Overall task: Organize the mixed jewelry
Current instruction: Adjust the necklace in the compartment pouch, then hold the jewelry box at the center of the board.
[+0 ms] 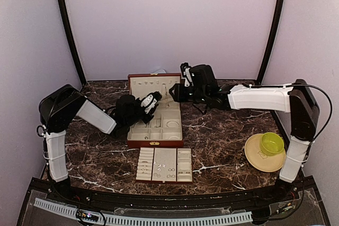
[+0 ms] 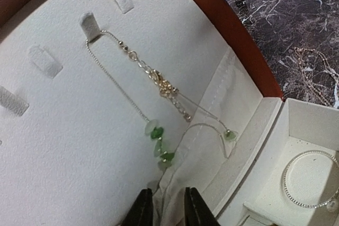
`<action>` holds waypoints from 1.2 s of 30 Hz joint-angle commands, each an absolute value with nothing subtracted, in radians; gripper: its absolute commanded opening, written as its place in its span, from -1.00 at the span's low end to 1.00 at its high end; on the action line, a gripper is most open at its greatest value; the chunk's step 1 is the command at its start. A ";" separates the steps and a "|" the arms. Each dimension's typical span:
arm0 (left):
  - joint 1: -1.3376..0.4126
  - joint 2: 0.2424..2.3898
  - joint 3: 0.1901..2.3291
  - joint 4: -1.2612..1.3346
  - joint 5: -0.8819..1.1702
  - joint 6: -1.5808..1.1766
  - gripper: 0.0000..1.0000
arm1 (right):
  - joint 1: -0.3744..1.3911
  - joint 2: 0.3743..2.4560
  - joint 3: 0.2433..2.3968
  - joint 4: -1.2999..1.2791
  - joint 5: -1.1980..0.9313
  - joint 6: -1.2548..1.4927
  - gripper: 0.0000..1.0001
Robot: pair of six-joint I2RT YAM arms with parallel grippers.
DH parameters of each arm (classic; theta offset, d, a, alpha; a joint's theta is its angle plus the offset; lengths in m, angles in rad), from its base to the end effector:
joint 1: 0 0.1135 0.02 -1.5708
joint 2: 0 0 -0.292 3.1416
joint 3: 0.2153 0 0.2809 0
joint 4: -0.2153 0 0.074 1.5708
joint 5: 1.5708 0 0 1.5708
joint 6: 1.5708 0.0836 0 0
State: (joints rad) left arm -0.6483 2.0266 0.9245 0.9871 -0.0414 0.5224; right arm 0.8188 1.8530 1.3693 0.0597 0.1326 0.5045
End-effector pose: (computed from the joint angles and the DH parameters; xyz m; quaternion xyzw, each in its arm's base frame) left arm 0.3867 -0.2886 0.1399 0.4009 0.6298 -0.0264 0.6648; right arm 0.3600 0.3687 0.2549 -0.0957 0.8335 0.2887 0.4613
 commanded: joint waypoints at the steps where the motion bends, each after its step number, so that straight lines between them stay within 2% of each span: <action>1: -0.660 1.958 0.900 0.978 -0.008 0.497 -0.45 | 0.811 1.752 1.321 0.129 0.115 0.410 -0.06; 6: -0.658 1.894 0.877 0.973 -0.005 0.470 -0.27 | 0.800 1.695 1.309 0.110 0.083 0.298 0.27; 9: -0.659 1.833 0.846 0.980 -0.003 0.442 -0.19 | 0.786 1.683 1.336 0.068 0.063 0.222 0.59; 11: -0.658 1.799 0.823 0.976 -0.003 0.424 -0.16 | 0.775 1.686 1.362 0.035 0.058 0.186 0.69; 15: -0.659 1.733 0.779 0.947 0.024 0.378 -0.14 | 0.749 1.708 1.411 0.004 0.008 0.111 0.72; 19: -0.652 1.639 0.747 0.897 -0.033 0.273 -0.08 | 0.718 1.752 1.479 -0.065 -0.070 0.041 0.74; 24: -0.568 1.527 0.789 0.648 -0.007 0.008 0.04 | 0.696 1.832 1.599 -0.150 -0.147 -0.075 0.76; 27: -0.505 1.465 0.778 0.600 0.053 -0.088 0.15 | 0.691 1.882 1.669 -0.191 -0.153 -0.138 0.76; 30: -0.432 1.459 0.778 0.580 0.143 -0.144 0.25 | 0.687 1.927 1.733 -0.229 -0.155 -0.193 0.76; 36: -0.382 1.536 0.841 0.559 0.237 -0.157 0.31 | 0.685 2.008 1.857 -0.308 -0.180 -0.267 0.76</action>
State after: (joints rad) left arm -0.3992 1.4948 0.7921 0.6048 0.1299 -0.1001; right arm 0.6907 1.9682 1.7657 -0.2512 -0.1390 -0.1848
